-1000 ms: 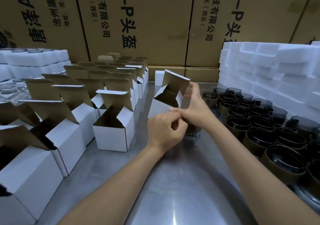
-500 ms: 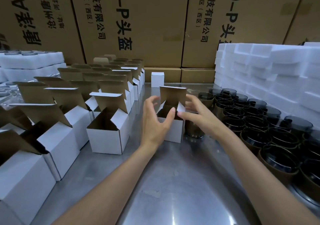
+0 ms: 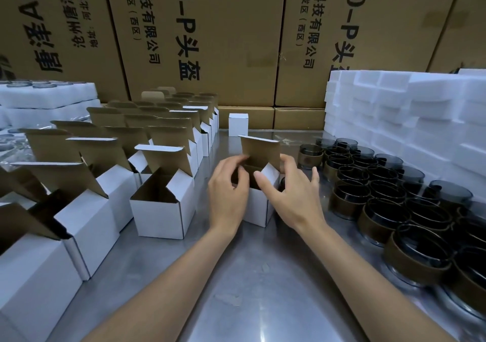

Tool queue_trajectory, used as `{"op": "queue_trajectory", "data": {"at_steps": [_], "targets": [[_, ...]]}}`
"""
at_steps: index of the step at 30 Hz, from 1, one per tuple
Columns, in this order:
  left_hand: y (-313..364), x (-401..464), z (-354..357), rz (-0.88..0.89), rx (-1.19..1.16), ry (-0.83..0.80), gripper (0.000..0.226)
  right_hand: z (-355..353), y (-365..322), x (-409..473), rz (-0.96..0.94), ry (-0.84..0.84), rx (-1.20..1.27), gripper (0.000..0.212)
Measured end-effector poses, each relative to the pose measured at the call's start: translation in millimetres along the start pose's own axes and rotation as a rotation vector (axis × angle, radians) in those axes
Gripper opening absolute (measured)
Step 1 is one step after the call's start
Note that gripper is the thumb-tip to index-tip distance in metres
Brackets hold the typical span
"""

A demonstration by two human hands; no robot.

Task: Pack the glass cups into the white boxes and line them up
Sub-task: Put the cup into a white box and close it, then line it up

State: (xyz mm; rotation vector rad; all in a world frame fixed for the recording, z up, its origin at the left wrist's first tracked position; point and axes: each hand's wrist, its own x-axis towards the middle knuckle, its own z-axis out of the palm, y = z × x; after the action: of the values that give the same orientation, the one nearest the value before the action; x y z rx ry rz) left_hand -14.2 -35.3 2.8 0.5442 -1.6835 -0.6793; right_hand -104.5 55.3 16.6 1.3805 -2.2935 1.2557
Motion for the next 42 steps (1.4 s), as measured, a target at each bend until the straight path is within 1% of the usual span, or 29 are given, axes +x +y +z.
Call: {"op": "queue_trajectory", "data": {"at_steps": [4,7,10,13,16,18,19,23,27,31,36,39,42], "targets": [[3.2,0.5,-1.1,-0.036,-0.062,0.017,0.026,-0.3,0.3,0.5,0.011,-0.017,0.033,0.062],[4.5,0.7,-3.6,-0.147,-0.147,0.018,0.019,-0.4,2.5,1.8,0.013,-0.011,0.103,0.063],[2.4,2.2,-5.1,-0.256,-0.241,-0.004,0.022,0.2,7.4,1.8,0.043,0.057,0.241,0.06],[-1.0,5.3,-5.0,-0.351,-0.365,-0.042,0.031,-2.7,15.2,1.9,0.108,0.13,0.32,0.049],[-3.9,7.7,-6.2,-0.401,-0.434,-0.09,0.04,-3.5,20.5,0.7,0.128,0.146,0.335,0.03],[-3.9,8.6,-7.5,-0.407,-0.457,-0.127,0.036,-3.1,23.2,1.5,0.138,0.134,0.36,0.025],[-3.3,8.8,-8.3,-0.41,-0.461,-0.143,0.035,-3.8,23.7,2.1,0.132,0.123,0.376,0.027],[-3.3,9.3,-11.3,-0.422,-0.503,-0.181,0.046,-10.0,21.9,3.9,0.013,0.065,0.405,0.049],[-4.0,11.2,-14.0,-0.428,-0.549,-0.248,0.05,-13.7,24.0,6.9,-0.019,-0.014,0.306,0.056],[-5.0,12.9,-14.9,-0.476,-0.56,-0.278,0.052,-15.4,22.8,7.0,0.016,-0.002,0.177,0.055],[-3.9,12.9,-16.5,-0.503,-0.527,-0.317,0.051,-14.8,21.9,10.2,0.035,-0.005,0.094,0.054],[-3.2,11.7,-17.1,-0.504,-0.511,-0.341,0.049,-13.6,23.7,11.0,0.034,-0.003,0.11,0.053],[-2.7,10.9,-16.1,-0.484,-0.496,-0.353,0.043,-12.0,27.4,8.4,0.005,0.042,0.141,0.051]]}}
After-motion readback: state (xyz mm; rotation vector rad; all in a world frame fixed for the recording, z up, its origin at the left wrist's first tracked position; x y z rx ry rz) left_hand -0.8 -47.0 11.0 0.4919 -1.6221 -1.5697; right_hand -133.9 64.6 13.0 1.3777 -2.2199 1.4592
